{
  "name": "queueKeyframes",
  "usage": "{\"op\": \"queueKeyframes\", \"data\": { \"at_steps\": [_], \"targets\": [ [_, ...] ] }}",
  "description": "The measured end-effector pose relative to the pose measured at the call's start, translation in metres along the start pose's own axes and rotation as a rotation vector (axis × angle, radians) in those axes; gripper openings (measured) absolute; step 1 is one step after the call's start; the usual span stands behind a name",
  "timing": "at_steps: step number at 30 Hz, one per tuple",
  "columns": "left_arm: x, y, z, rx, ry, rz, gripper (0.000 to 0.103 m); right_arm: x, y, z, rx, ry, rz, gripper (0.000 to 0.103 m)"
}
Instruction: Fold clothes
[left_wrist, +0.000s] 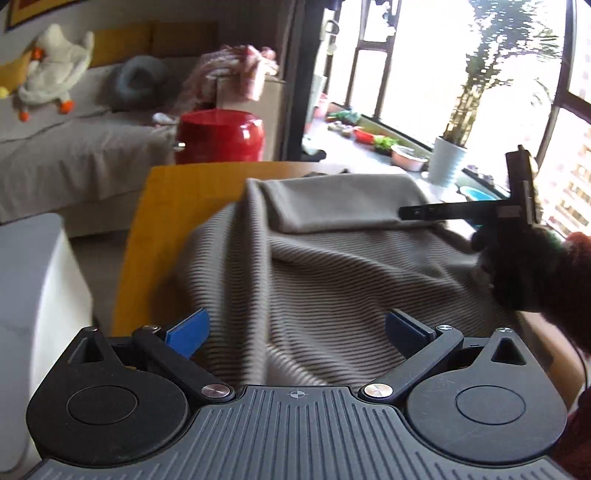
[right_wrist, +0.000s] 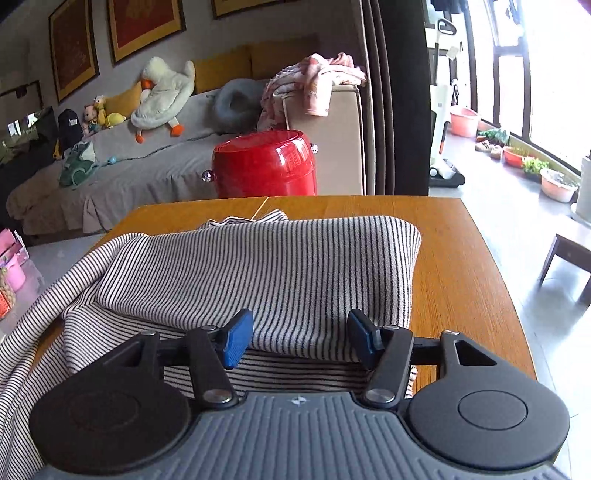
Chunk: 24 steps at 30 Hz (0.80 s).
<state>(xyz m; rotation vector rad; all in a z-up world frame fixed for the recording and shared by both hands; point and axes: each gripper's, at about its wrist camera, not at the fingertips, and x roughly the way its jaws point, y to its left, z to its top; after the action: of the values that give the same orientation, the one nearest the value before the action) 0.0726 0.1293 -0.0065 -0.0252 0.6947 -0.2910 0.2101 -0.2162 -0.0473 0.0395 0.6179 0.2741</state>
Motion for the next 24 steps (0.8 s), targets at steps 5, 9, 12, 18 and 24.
{"op": "queueKeyframes", "data": {
  "at_steps": [5, 9, 12, 18, 24],
  "targets": [
    [-0.012, 0.046, 0.005, -0.237, -0.041, 0.101, 0.103, -0.042, 0.072, -0.001, -0.206, -0.003, 0.265, 0.056],
    [-0.008, 0.061, 0.016, -0.304, -0.069, 0.123, 0.103, -0.07, 0.146, -0.021, -0.427, 0.036, 0.487, 0.056],
    [-0.005, 0.064, 0.023, -0.316, -0.08, 0.139, 0.103, -0.083, 0.198, -0.044, -0.596, 0.066, 0.611, 0.056],
    [-0.001, 0.065, 0.03, -0.315, -0.088, 0.152, 0.103, -0.062, 0.247, -0.084, -0.817, 0.049, 0.517, 0.037],
    [0.006, 0.057, 0.032, -0.301, -0.096, 0.122, 0.103, -0.061, 0.217, -0.014, -0.534, 0.06, 0.532, 0.006]
  ]
}}
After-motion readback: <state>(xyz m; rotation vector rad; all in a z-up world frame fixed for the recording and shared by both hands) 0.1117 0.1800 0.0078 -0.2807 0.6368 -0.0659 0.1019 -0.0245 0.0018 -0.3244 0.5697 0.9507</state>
